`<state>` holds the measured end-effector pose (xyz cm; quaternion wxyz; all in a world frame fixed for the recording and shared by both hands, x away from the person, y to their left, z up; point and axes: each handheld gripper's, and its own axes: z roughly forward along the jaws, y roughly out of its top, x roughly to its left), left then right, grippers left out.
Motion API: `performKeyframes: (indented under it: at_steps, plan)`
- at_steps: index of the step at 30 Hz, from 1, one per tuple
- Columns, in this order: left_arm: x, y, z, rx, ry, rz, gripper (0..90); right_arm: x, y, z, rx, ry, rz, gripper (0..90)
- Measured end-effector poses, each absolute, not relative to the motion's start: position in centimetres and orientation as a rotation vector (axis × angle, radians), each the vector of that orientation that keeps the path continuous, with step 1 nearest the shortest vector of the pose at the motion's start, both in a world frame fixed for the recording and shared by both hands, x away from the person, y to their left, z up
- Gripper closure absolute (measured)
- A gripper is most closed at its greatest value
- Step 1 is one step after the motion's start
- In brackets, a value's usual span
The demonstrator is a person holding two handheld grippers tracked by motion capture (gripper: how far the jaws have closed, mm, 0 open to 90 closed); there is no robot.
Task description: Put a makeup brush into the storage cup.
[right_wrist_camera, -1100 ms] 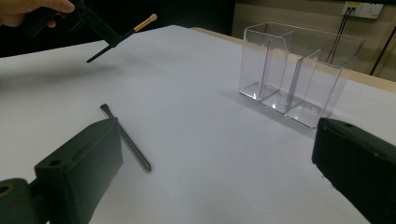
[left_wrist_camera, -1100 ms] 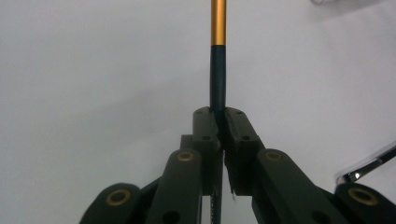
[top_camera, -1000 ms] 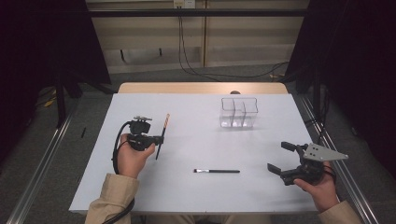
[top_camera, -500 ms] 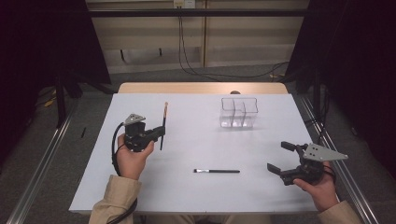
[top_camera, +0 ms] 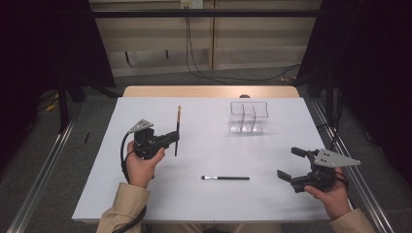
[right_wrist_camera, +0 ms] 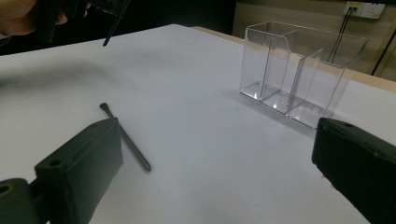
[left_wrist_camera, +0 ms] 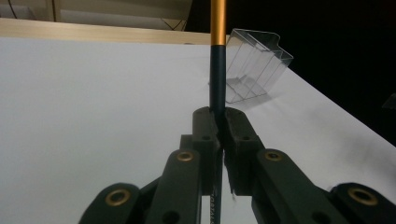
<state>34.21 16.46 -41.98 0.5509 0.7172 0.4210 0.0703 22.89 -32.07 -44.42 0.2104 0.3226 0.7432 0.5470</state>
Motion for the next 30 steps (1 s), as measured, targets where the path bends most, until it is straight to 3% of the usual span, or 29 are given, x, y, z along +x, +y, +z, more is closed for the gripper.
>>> performKeyframes:
  at_steps: [30]
  plan:
    - [33.2,12.3,-40.8,1.687,0.813,0.106,84.1,23.1,-32.0,-44.5,0.902,2.065,1.523,1.3]
